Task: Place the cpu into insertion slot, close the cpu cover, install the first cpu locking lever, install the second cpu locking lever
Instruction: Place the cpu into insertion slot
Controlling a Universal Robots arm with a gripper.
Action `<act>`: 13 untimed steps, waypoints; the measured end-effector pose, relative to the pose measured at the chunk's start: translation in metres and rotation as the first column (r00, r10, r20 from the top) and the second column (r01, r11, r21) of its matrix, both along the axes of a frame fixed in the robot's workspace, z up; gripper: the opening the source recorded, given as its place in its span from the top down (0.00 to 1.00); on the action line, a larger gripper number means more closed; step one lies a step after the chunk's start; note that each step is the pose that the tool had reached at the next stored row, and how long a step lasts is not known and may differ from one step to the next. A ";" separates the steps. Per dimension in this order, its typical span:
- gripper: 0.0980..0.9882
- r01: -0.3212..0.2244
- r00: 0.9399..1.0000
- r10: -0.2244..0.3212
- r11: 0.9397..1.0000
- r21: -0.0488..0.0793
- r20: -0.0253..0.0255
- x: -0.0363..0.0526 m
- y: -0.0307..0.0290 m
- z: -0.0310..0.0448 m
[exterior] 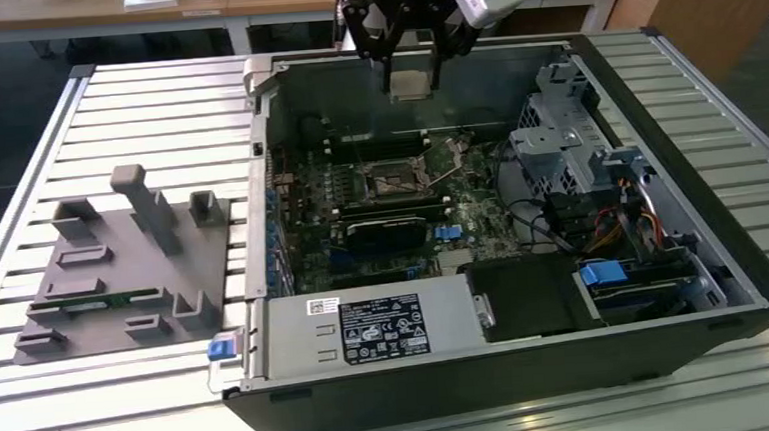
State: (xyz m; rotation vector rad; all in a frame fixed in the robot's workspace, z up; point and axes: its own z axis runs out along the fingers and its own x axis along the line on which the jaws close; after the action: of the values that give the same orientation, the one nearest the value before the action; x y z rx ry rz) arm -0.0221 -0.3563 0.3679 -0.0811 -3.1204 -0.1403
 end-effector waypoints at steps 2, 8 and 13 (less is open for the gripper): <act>0.51 0.019 1.000 -0.019 1.000 0.000 0.000 0.0000 0.0000 0.0000; 0.51 0.107 0.994 -0.107 0.994 0.000 0.000 0.0000 0.0000 -0.0003; 0.51 0.154 0.988 -0.154 0.988 0.000 0.000 0.0000 0.0000 -0.0003</act>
State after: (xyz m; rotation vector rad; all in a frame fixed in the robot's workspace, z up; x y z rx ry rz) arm -0.0221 -0.3563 0.3676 -0.3233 -3.1116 -0.1420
